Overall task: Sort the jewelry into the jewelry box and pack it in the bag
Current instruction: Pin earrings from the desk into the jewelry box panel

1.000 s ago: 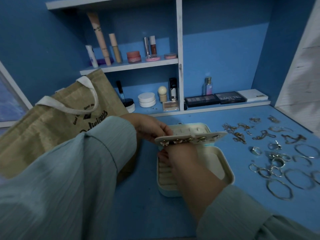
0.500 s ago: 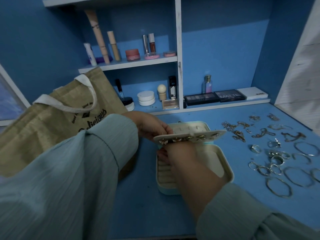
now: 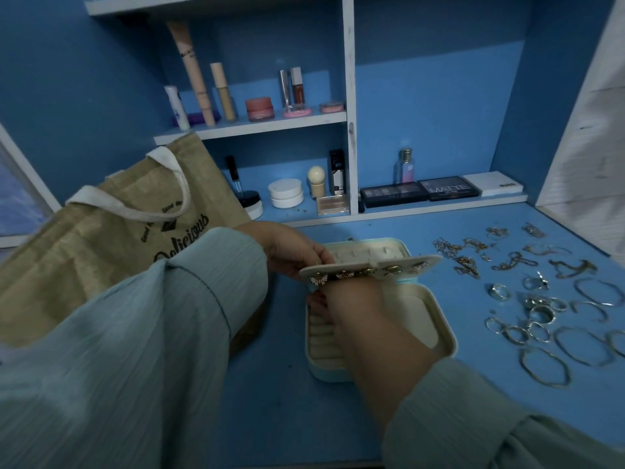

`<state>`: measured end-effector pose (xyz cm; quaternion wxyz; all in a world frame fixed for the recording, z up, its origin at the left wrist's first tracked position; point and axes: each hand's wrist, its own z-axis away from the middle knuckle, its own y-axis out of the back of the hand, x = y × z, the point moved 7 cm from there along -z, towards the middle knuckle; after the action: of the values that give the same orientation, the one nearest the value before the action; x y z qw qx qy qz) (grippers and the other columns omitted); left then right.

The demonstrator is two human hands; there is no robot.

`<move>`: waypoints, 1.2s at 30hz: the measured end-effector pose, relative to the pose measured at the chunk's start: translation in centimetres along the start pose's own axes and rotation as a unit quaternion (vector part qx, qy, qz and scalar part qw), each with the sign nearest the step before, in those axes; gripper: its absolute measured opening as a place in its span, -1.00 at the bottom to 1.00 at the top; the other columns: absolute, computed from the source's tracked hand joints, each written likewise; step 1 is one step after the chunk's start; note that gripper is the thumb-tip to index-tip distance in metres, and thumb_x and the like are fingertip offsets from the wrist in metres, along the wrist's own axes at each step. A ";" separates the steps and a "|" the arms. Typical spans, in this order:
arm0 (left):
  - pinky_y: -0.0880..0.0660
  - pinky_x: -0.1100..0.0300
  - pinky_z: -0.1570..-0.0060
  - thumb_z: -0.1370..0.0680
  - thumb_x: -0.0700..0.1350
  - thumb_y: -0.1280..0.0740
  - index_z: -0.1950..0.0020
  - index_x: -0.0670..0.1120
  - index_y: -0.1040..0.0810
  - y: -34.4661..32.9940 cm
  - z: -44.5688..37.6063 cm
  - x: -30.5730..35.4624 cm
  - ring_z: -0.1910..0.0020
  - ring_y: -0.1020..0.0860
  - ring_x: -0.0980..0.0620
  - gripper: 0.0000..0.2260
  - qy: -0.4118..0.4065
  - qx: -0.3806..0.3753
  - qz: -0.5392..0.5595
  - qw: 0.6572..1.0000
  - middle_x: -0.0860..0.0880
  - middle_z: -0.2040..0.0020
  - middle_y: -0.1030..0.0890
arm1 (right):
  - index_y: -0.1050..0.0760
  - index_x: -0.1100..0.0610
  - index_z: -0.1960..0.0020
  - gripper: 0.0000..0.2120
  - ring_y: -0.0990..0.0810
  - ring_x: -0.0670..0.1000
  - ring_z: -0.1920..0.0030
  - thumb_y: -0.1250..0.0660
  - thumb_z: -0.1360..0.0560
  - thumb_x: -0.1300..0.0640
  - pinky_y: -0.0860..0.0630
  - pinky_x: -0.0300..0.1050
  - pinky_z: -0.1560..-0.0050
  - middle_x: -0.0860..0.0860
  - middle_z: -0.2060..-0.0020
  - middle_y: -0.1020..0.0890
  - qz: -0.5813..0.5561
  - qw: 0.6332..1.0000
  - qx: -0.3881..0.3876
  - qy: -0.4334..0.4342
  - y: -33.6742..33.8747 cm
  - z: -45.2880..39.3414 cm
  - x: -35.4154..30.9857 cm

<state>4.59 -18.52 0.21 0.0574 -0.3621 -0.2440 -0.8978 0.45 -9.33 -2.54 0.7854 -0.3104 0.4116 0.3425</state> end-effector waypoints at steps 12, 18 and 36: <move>-0.48 0.44 0.35 -0.55 -0.37 -0.16 0.13 -0.08 -0.47 0.0 0.3 -0.2 0.23 -0.48 0.17 -0.78 0.019 0.004 -0.007 1.000 0.00 0.18 -0.50 | -0.36 0.12 0.34 -0.71 -0.51 0.02 0.44 -0.28 -0.46 0.40 -0.61 0.09 0.06 0.08 0.39 -0.50 0.012 1.000 0.003 0.006 0.2 0.2 -0.2; -0.47 0.43 0.34 -0.55 -0.37 -0.16 0.14 -0.07 -0.47 0.1 0.4 -0.3 0.28 -0.48 0.20 -0.77 0.013 0.001 -0.009 1.000 0.01 0.21 -0.50 | -0.38 0.12 0.36 -0.71 -0.50 0.02 0.45 -0.31 -0.43 0.41 -0.59 0.15 0.04 0.06 0.44 -0.50 0.019 1.000 0.000 0.022 0.0 0.2 -0.2; -0.51 0.41 0.36 -0.55 -0.41 -0.13 0.10 -0.11 -0.48 -0.3 -0.2 0.0 0.39 -0.58 0.22 -0.76 0.022 -0.055 -0.002 0.998 0.05 0.37 -0.62 | -0.42 0.12 0.33 -0.74 -0.52 0.02 0.47 -0.32 -0.43 0.41 -0.62 0.03 0.23 0.09 0.39 -0.53 -0.016 1.000 0.007 0.005 0.1 -0.2 0.1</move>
<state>4.41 -18.38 0.02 0.0410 -0.3445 -0.1935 -0.9177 0.34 -9.40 -2.72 0.7908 -0.3129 0.4133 0.3255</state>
